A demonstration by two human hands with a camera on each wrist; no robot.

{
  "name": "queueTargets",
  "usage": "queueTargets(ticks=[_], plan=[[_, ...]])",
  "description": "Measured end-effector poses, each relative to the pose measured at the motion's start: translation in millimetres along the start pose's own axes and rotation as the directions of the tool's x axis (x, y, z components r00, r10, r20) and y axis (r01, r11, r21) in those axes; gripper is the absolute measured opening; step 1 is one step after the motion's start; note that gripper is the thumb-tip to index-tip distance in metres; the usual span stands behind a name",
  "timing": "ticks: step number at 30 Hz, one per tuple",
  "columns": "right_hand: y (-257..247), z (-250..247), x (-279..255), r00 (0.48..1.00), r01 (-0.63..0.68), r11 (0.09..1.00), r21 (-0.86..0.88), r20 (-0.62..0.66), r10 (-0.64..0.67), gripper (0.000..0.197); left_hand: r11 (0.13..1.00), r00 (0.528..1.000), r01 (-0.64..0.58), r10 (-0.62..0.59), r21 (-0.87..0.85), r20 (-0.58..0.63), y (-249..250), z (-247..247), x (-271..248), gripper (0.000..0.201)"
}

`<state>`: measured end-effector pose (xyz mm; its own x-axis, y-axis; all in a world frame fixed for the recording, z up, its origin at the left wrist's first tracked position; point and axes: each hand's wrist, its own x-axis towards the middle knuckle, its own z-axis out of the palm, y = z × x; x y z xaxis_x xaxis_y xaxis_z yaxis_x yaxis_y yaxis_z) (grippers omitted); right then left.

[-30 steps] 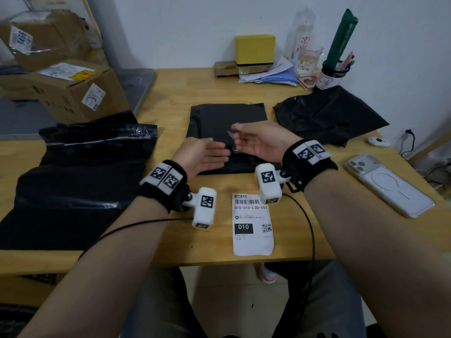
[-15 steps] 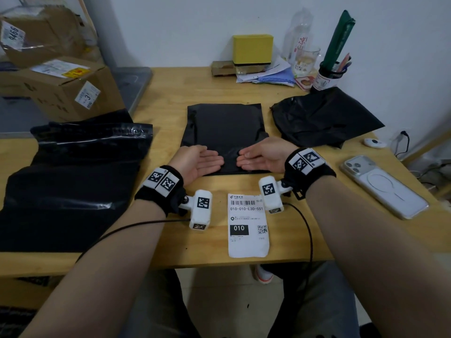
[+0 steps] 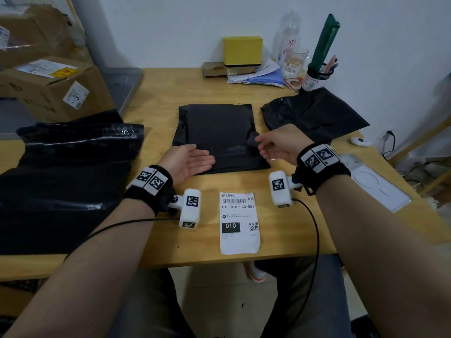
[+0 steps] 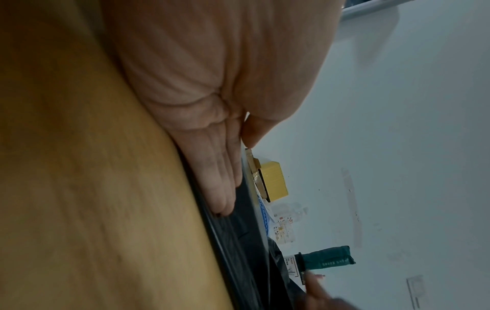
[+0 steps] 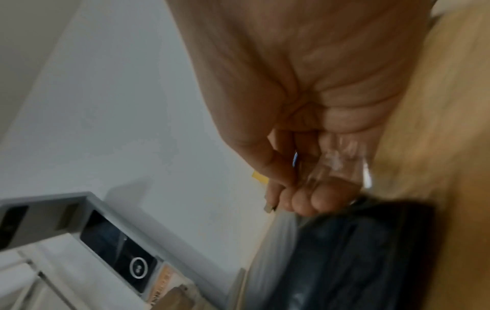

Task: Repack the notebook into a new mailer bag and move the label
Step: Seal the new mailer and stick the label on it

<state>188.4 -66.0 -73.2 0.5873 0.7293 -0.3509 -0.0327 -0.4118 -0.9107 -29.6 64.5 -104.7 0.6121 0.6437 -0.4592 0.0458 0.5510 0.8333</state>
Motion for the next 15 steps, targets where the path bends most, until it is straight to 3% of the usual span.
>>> queueTargets(ticks=[4,9,15], plan=[[-19.2,29.7,-4.9,0.979,0.041,0.989,0.144,0.191,-0.069,0.019,1.0,1.0,0.001,0.0,0.004,-0.015,0.8,2.4,-4.3,0.04],[-25.6,72.0,-6.9,0.914,-0.053,0.974,0.22,0.403,-0.042,0.018,1.0,1.0,-0.004,0.004,0.005,-0.02,0.7,5.8,-7.1,0.048],[-5.4,89.6,1.5,0.924,-0.11,0.985,0.13,0.379,0.053,0.029,1.0,0.999,-0.004,0.006,0.031,-0.048,1.5,8.6,-6.8,0.06]])
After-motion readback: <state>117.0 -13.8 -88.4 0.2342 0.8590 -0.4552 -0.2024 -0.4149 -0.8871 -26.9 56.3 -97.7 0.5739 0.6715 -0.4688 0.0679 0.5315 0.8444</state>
